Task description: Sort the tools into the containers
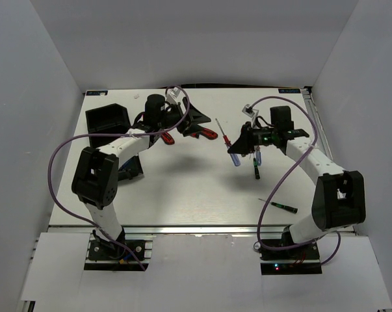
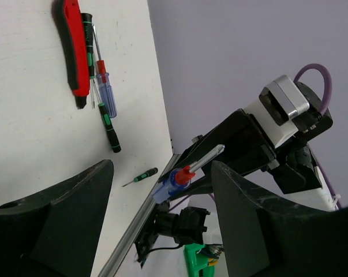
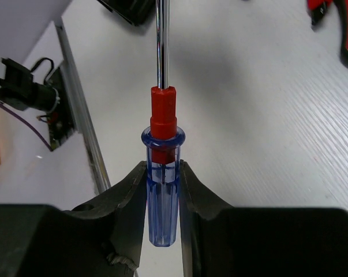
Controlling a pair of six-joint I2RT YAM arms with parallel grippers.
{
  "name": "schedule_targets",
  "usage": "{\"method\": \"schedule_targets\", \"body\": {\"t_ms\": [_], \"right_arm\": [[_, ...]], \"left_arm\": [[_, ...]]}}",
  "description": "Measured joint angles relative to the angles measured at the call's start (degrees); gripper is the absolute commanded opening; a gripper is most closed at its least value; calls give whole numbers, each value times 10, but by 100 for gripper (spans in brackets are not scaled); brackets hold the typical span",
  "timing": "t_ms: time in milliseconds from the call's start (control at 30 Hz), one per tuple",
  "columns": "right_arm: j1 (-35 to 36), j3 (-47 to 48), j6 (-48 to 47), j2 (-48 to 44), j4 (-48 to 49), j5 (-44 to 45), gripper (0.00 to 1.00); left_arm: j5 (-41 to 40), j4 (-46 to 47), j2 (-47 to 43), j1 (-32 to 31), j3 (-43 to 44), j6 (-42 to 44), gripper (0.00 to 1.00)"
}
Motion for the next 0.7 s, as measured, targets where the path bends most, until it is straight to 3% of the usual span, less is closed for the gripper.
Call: {"method": "schedule_targets", "body": {"t_ms": [367,700], "right_arm": [[37,32,141,56,137,-21,0],[74,37,189,77,190,-19,0]], "left_arm": [[-2,7,3,-7,5,-2,76],[1,12,3,-15,6,1,64]]}}
